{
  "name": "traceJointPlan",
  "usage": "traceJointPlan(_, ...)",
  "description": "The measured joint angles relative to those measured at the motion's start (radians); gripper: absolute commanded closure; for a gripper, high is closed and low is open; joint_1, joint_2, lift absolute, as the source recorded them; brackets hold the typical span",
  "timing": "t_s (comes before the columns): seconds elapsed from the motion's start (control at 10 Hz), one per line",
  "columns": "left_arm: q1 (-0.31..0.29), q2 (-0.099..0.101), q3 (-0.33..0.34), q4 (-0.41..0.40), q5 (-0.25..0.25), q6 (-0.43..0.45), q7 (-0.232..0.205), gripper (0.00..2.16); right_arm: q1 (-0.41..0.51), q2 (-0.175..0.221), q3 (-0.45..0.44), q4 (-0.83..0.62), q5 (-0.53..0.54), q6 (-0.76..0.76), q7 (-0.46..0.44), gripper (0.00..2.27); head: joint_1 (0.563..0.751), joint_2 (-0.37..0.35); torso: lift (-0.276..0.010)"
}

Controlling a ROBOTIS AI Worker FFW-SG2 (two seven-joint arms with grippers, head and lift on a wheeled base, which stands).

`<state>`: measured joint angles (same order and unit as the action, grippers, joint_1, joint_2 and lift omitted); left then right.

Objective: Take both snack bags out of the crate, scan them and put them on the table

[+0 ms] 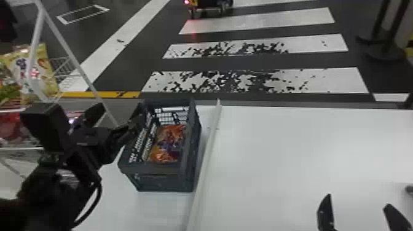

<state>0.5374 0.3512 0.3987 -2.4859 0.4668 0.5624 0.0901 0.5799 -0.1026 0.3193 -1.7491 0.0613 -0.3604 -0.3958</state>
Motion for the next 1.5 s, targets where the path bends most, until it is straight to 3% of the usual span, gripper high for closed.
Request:
traceJointPlan(0.2,-0.141,0.061,0.046,0.052,0.087,0.285,-0.014,0.14,0.001,0.000,0.006,0.000,0.003,0.014,0.000,0.05,0.695,0.330,-0.093)
traceJointPlan(0.3,-0.207,0.093,0.050,0.094,0.114,0.385,-0.016,0.14,0.003,0.000,0.010,0.000,0.005,0.020,0.000,0.05,0.695,0.337,-0.093)
traceJointPlan(0.7,-0.428,0.178,0.015,0.295,0.188,0.591,-0.068,0.14,0.012,0.000,0.014,-0.002,0.008,0.043,0.000,0.05,0.695,0.350,-0.093)
traceJointPlan(1.0,-0.584,0.208,-0.083,0.433,0.187,0.731,-0.118,0.14,0.016,0.001,0.017,-0.004,0.009,0.055,0.000,0.05,0.695,0.345,-0.093)
traceJointPlan(1.5,-0.782,0.223,-0.290,0.651,0.121,0.756,-0.148,0.14,0.021,0.000,0.010,-0.003,0.008,0.059,0.000,0.05,0.695,0.298,-0.093)
